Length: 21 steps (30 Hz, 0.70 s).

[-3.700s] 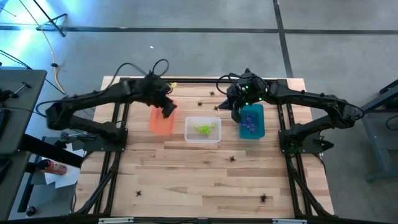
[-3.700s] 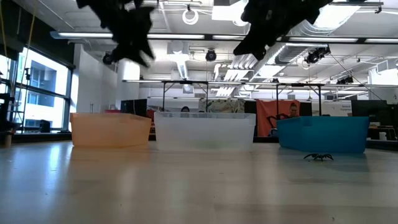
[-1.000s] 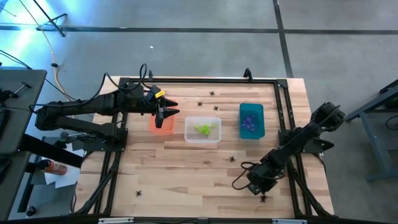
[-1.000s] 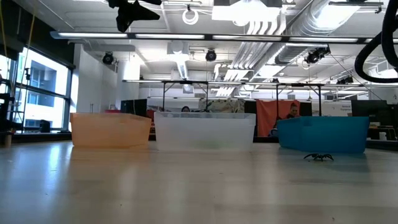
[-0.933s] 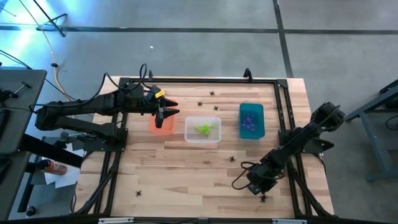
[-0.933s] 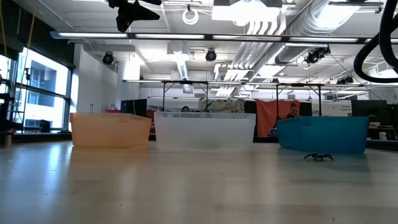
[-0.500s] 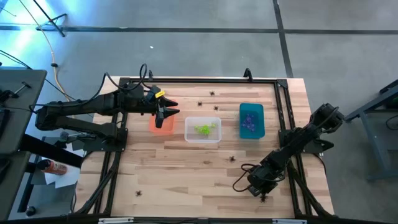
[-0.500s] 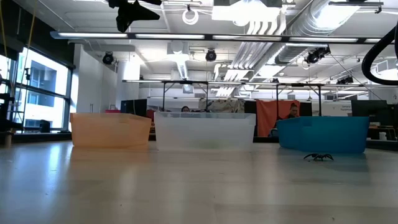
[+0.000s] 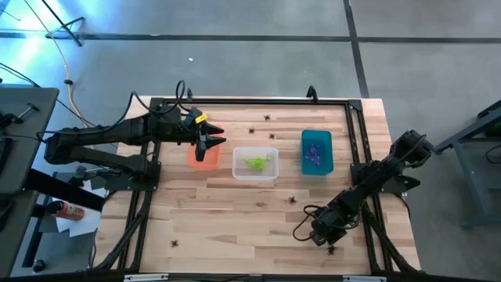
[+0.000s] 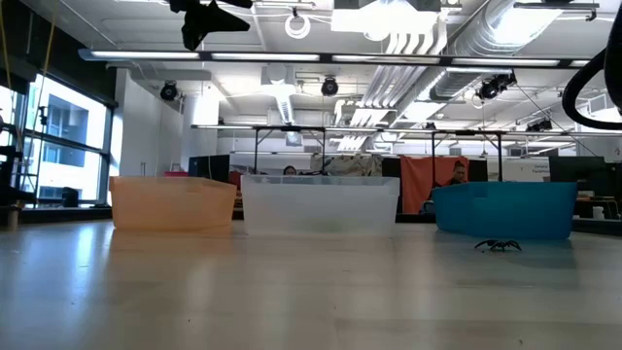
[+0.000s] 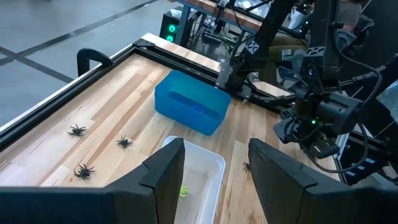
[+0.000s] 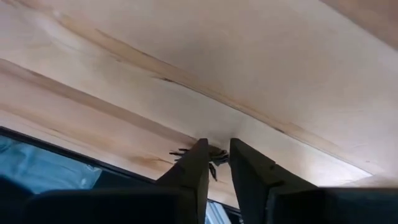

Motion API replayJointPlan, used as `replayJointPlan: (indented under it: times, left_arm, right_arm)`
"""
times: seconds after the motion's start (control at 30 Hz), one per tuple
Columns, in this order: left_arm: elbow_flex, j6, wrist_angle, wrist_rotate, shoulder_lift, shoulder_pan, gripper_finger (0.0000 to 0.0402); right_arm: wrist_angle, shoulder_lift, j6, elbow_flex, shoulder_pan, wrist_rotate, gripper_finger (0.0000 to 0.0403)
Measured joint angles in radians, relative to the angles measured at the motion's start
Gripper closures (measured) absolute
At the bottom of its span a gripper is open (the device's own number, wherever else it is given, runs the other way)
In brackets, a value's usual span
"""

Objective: Sort Halloween decoration
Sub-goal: Put the black spider toy into the orange bin

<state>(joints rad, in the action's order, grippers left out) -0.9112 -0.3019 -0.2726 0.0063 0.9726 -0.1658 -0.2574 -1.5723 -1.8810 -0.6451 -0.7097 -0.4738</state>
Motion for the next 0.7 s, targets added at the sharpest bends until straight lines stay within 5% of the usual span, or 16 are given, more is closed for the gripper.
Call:
replayJointPlan:
  times: [0.7]
  left_arm:
    - [0.0,0.041,0.0,0.0,0.0,0.0,0.0234]
  right_arm:
    - [-0.052,0.0,-0.004,-0.001,-0.02,-0.036,0.035]
